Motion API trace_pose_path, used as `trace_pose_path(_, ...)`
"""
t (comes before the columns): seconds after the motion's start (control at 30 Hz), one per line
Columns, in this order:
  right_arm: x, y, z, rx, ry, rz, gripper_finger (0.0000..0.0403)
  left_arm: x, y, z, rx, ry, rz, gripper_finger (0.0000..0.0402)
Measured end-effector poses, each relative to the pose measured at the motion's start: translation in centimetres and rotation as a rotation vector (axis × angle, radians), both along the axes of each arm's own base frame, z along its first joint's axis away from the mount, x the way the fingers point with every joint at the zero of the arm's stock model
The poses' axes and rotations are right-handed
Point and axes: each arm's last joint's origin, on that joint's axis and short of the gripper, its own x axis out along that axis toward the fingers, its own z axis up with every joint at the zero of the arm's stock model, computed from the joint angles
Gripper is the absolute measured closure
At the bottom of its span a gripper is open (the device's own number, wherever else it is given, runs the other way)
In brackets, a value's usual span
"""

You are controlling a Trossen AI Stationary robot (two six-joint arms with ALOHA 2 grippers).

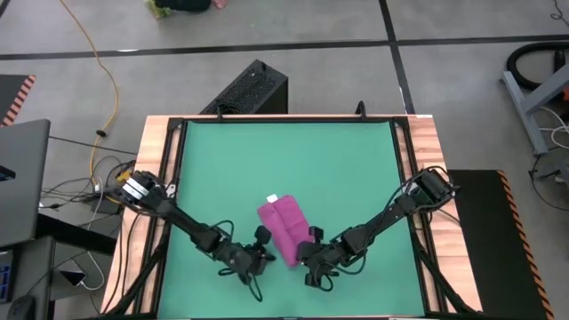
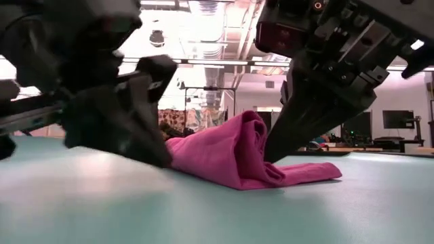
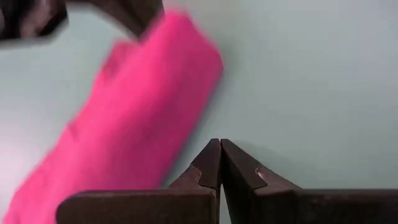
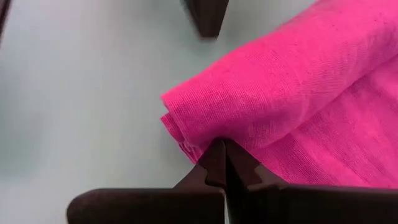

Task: Roll towel into tight, uniform cylinder
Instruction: Roll the pink towel

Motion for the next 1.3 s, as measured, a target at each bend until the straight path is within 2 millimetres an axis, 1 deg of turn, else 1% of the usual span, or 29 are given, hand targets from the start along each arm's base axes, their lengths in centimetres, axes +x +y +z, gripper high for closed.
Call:
trace_pose_path(0.1,0.2,0.1,0.2,0.013,-0.021,0.001,0.0393,0.4,0.6,-0.8,0.007,0.005,0.006,0.0401)
trace_pose_path(0.3,0.2,0.1,0.2,0.014,-0.021,0.002,0.0393,1.3,1.3,-0.5,-0.052,-0.035,0.02,0.0401)
trace_pose_path(0.43,0.3,0.0,-0.7,0.021,0.013,0.016,0.0393,1.7,1.2,0.1,-0.09,-0.1,0.018,0.0401)
trace_pose_path(0.47,0.4,0.1,-1.2,0.031,0.021,0.021,0.0393,1.7,1.1,0.2,-0.094,-0.108,0.017,0.0401)
trace_pose_path(0.6,1.0,0.5,-2.0,0.062,0.003,0.03,0.0393,2.0,0.9,0.5,-0.089,-0.116,0.011,0.0402)
trace_pose_path(0.7,1.5,0.8,-2.0,0.058,-0.005,0.037,0.0393,2.0,0.9,0.5,-0.089,-0.114,0.008,0.0401)
trace_pose_path(0.87,1.8,1.1,-1.4,0.022,-0.015,0.085,0.0393,2.2,0.9,0.7,-0.089,-0.122,0.002,0.0401)
trace_pose_path(1.13,2.1,0.9,-1.4,0.0,-0.013,0.119,0.0393,2.6,0.7,1.2,-0.095,-0.14,-0.002,0.0402)
trace_pose_path(1.3,2.3,1.0,-1.3,-0.042,-0.045,0.179,0.0393,2.9,1.0,1.3,-0.127,-0.134,-0.029,0.0401)
